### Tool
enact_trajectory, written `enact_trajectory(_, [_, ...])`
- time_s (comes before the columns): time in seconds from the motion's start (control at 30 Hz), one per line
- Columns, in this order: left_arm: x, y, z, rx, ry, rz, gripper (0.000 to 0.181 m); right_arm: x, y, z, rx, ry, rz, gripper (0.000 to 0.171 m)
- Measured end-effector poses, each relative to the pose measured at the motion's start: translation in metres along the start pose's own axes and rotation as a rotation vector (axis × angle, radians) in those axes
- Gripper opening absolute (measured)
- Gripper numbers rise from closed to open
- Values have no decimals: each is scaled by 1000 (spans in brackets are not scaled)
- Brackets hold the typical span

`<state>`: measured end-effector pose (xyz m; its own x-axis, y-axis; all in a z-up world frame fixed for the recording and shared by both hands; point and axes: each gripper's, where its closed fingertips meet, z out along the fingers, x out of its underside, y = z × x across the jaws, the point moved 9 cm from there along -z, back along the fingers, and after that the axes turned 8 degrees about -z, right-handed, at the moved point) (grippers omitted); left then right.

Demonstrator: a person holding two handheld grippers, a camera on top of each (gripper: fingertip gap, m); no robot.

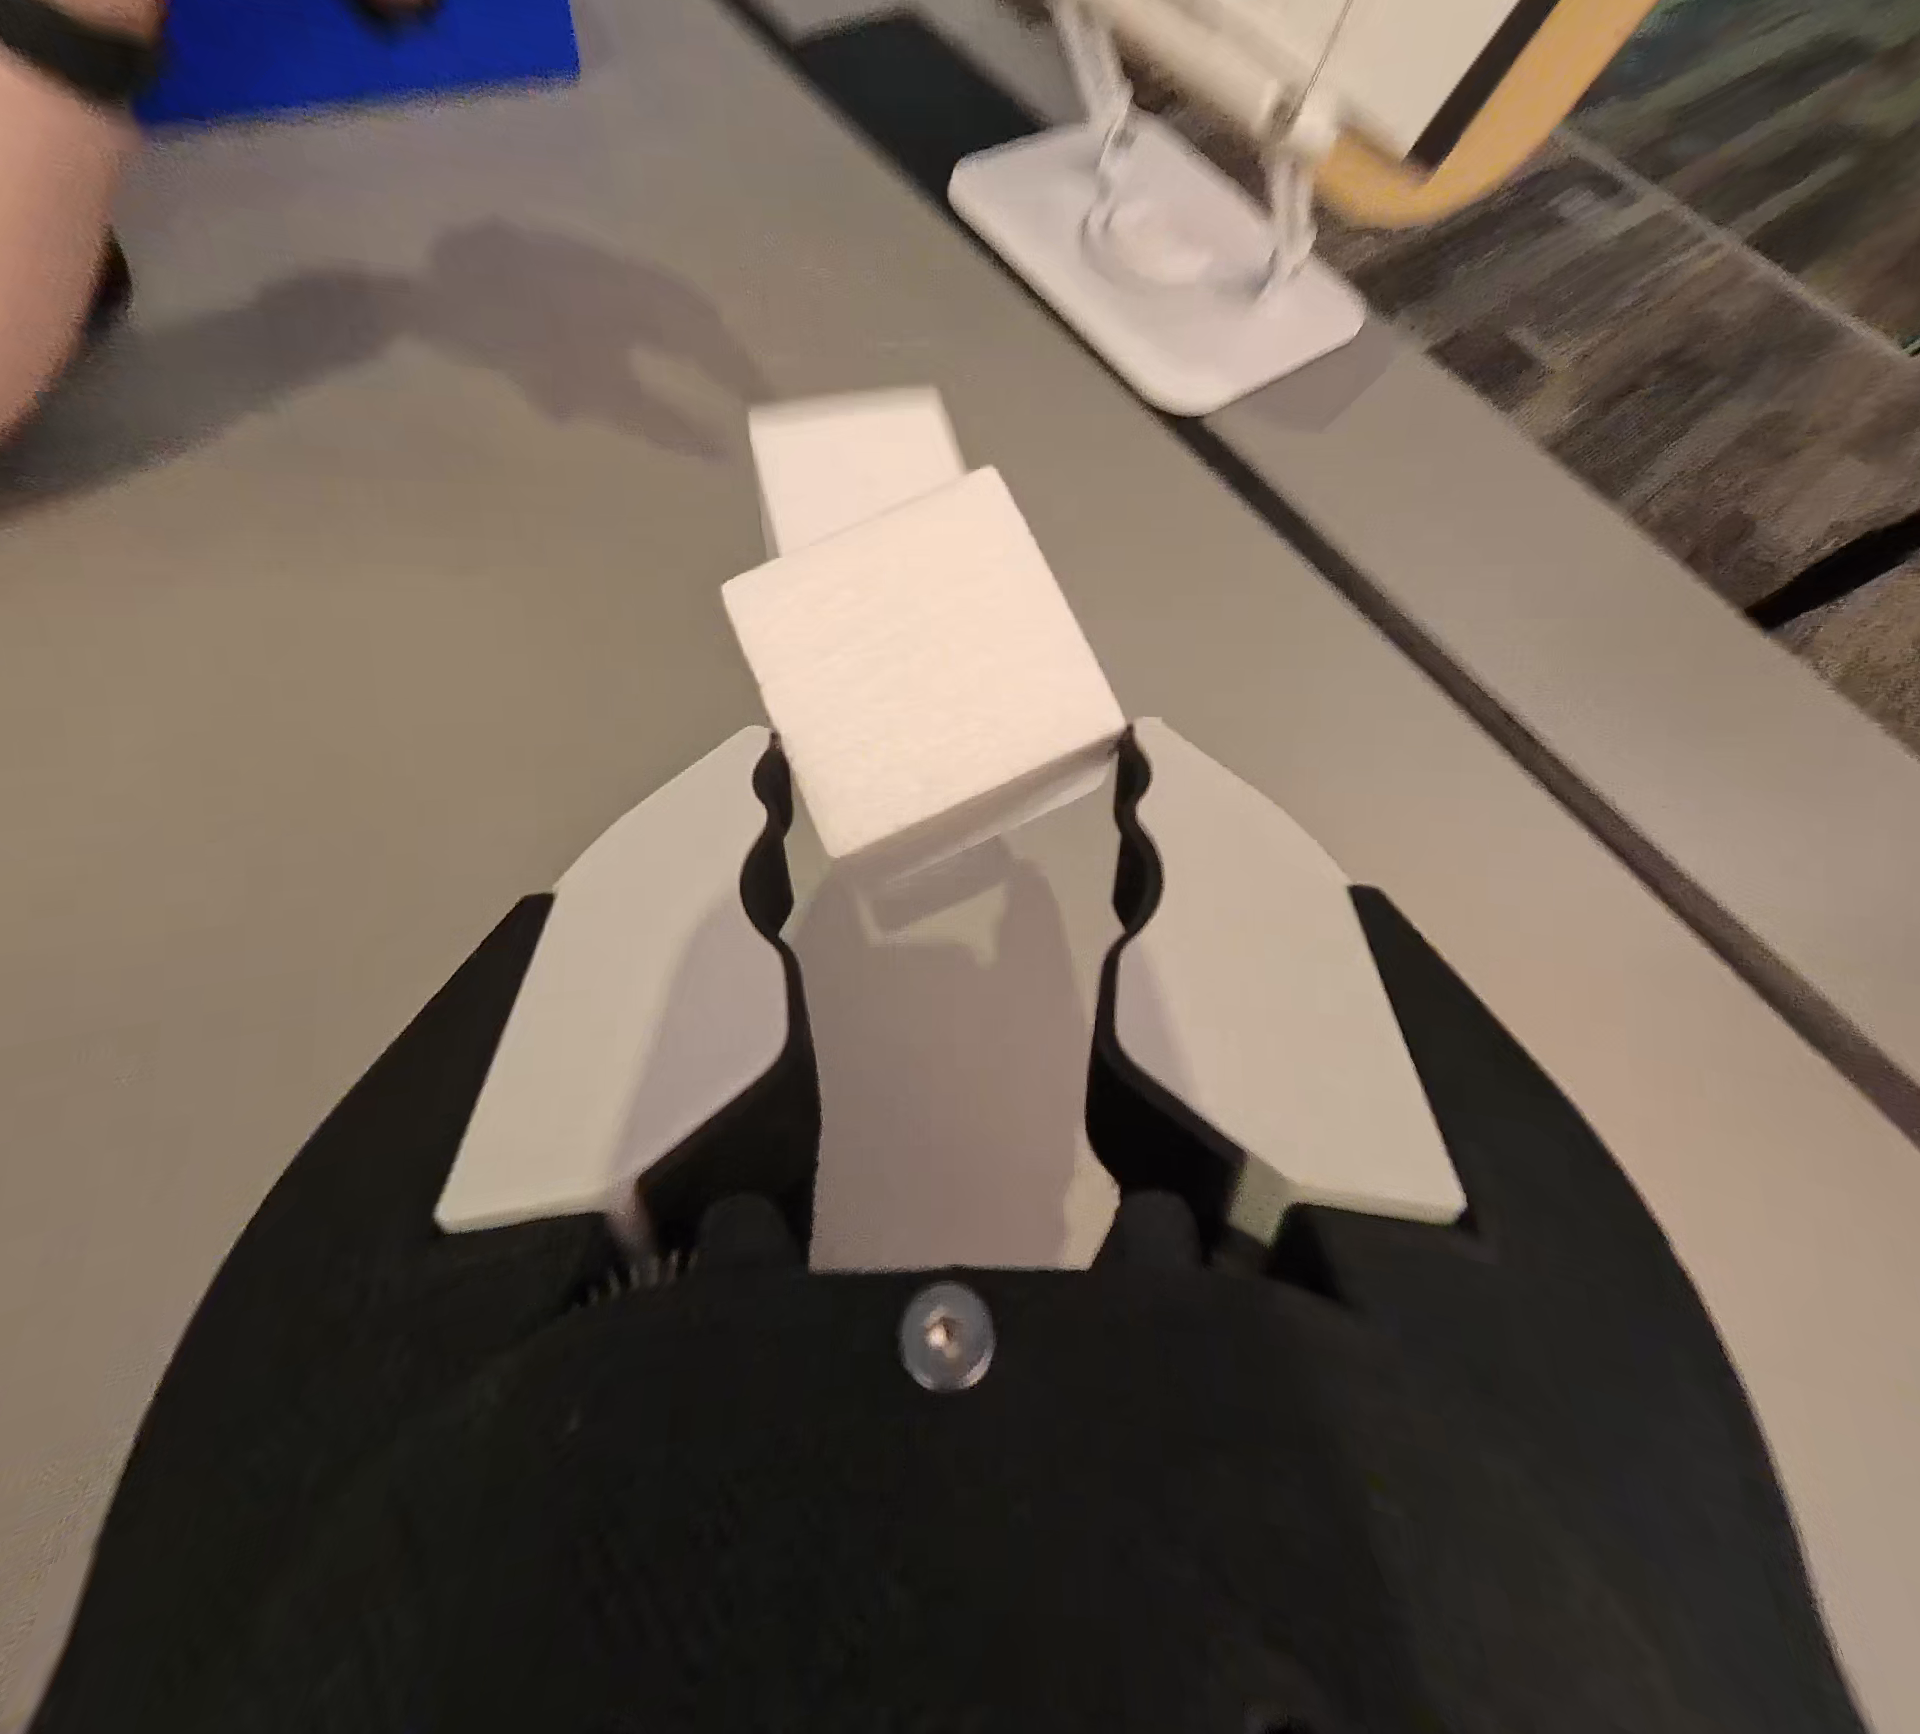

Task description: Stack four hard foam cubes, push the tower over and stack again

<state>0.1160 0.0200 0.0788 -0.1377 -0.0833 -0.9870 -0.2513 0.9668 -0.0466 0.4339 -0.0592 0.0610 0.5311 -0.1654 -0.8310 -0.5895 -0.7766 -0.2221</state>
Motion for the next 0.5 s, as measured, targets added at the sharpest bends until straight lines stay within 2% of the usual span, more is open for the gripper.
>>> enact_trajectory(0.1, [1,0,0,-10,15,7,24,-43,-1,7,19,-39,113,61])
enact_trajectory(0.2, [1,1,-2,-18,22,10,24,-60,3,27,-12,-13,210,61])
enact_trajectory(0.37, [-1,3,-6,-19,2,-1,24,-52,8,52,-2,113,232,61])
enact_trajectory(0.5, [0,5,-6,-17,2,-16,24,-46,9,60,-1,129,241,61])
